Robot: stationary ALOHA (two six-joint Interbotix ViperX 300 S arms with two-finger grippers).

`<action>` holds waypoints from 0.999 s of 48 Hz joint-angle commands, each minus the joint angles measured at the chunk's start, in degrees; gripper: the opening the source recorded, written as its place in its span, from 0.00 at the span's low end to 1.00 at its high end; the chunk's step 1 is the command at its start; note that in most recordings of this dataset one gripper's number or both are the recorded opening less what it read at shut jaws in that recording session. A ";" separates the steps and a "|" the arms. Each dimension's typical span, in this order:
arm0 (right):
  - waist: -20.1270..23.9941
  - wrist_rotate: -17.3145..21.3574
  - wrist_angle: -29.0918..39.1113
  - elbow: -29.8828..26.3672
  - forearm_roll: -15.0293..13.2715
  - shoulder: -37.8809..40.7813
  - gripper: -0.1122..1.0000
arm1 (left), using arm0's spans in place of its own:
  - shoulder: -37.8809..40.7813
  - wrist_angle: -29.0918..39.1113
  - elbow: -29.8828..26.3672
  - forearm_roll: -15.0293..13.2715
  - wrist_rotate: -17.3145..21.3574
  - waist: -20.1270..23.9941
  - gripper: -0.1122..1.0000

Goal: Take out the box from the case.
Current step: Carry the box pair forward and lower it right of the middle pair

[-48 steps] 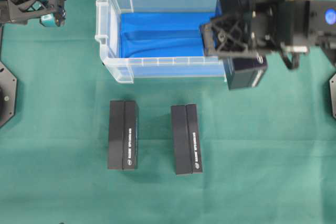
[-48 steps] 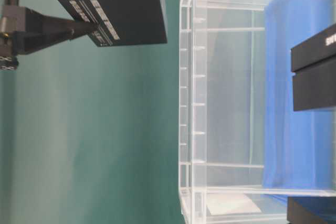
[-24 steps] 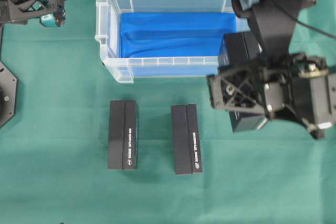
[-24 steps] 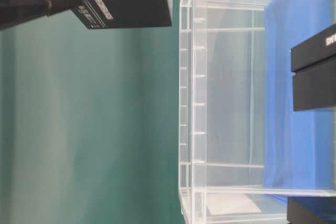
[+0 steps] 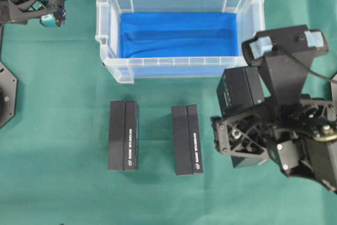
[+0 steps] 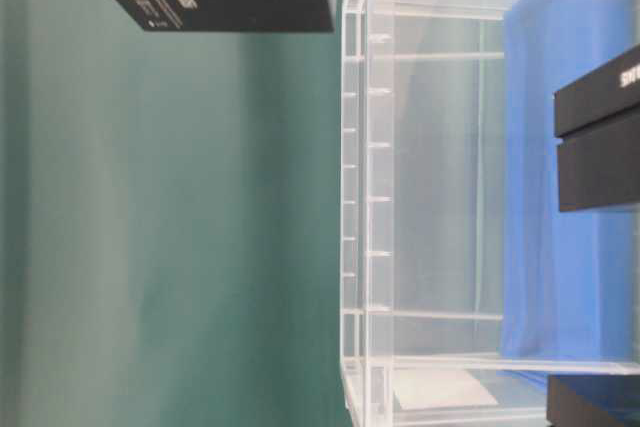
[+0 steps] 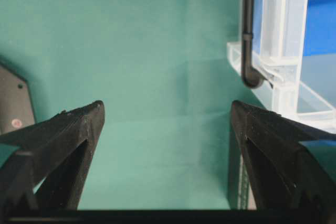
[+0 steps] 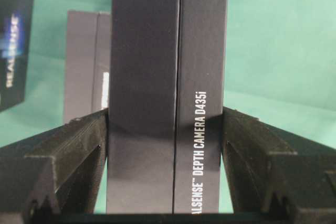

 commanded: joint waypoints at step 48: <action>0.62 5.45 -12.66 12.13 4.39 0.53 0.70 | -0.70 -0.18 -0.18 0.35 -0.18 -0.18 0.96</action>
